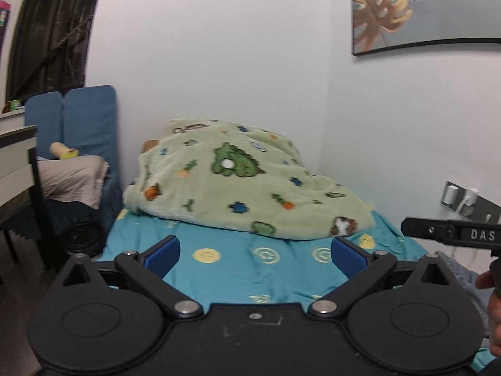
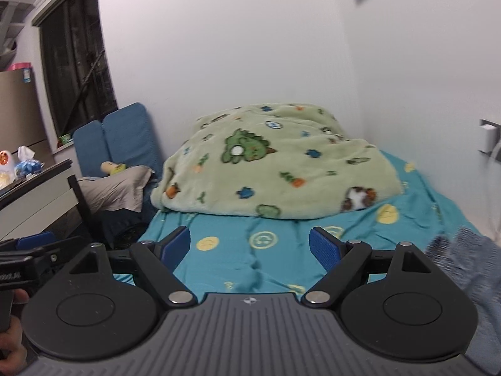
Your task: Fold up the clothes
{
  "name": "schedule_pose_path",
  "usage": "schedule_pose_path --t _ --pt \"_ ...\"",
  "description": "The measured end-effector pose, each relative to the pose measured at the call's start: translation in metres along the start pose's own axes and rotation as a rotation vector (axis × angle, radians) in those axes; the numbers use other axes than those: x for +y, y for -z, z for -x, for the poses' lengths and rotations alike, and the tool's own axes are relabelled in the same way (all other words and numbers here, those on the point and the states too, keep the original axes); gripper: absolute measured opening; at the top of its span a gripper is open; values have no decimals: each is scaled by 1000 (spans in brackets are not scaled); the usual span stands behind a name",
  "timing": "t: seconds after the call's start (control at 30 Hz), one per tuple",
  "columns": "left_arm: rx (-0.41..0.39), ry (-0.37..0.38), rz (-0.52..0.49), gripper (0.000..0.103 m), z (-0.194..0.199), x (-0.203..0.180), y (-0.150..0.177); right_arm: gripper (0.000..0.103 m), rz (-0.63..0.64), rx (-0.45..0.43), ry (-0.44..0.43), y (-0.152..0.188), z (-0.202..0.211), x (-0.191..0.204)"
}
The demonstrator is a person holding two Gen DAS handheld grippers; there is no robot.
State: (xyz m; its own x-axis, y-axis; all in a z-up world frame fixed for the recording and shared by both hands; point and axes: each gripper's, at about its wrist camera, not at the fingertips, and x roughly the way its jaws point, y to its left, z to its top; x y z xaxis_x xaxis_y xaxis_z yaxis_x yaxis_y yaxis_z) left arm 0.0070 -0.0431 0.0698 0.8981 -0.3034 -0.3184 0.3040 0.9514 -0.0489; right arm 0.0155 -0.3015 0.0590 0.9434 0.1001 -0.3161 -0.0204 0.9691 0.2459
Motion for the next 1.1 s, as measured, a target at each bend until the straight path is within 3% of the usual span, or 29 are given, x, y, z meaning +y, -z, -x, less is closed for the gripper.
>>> schedule_pose_path --t 0.2,0.33,0.47,0.67,0.83,1.1 --pt "27 -41 64 103 -12 27 9 86 36 -15 -33 -2 -28 27" --pt "38 -61 52 103 -20 34 17 86 66 -22 -41 3 -43 37" --pt "35 -52 13 103 -26 35 27 86 54 -34 -40 15 -51 34" --pt "61 -59 62 103 -32 39 44 86 59 -11 -23 36 -58 22" --pt "75 -95 64 103 -40 44 48 86 92 -5 44 45 -62 14" --pt "100 -147 48 103 -48 53 57 86 76 45 32 51 -71 12"
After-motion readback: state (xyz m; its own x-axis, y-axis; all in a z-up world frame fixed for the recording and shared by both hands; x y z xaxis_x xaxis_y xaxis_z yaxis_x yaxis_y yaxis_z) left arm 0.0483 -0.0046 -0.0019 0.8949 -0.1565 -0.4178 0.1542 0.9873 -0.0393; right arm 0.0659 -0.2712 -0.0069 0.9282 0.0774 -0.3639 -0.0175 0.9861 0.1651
